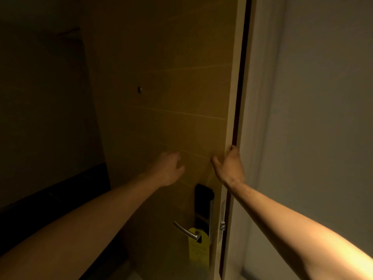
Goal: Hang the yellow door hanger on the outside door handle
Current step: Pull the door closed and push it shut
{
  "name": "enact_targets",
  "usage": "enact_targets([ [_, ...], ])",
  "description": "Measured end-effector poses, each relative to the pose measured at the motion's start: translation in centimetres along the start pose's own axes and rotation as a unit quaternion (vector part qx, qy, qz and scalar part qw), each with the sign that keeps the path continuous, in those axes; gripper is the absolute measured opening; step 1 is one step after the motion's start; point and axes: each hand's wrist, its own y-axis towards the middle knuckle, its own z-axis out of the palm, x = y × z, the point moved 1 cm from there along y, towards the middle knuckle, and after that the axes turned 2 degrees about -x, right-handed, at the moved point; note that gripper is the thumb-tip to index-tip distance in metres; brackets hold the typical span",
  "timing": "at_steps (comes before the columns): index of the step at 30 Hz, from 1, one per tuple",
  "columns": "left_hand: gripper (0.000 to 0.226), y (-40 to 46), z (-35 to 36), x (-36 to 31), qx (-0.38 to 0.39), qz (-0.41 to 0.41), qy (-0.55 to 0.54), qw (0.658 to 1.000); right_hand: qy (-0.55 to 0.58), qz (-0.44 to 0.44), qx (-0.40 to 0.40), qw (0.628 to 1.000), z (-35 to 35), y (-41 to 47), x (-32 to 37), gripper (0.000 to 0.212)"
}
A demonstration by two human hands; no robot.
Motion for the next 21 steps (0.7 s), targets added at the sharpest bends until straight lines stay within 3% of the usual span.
enact_targets([
  [5,0.045,-0.8,-2.9,0.0,-0.037,-0.026,-0.013,0.999,0.006,-0.015,0.009,1.000,-0.7,-1.9,1.4,0.080],
  [11,0.051,-2.6,-6.9,-0.5,-0.127,-0.047,-0.005,0.991,0.007,-0.117,0.018,0.993,-1.9,-3.0,5.0,0.082],
  [21,0.073,-6.1,-11.4,1.1,-0.243,-0.069,0.057,0.966,0.178,-0.246,0.109,0.946,0.5,-6.8,7.9,0.069],
])
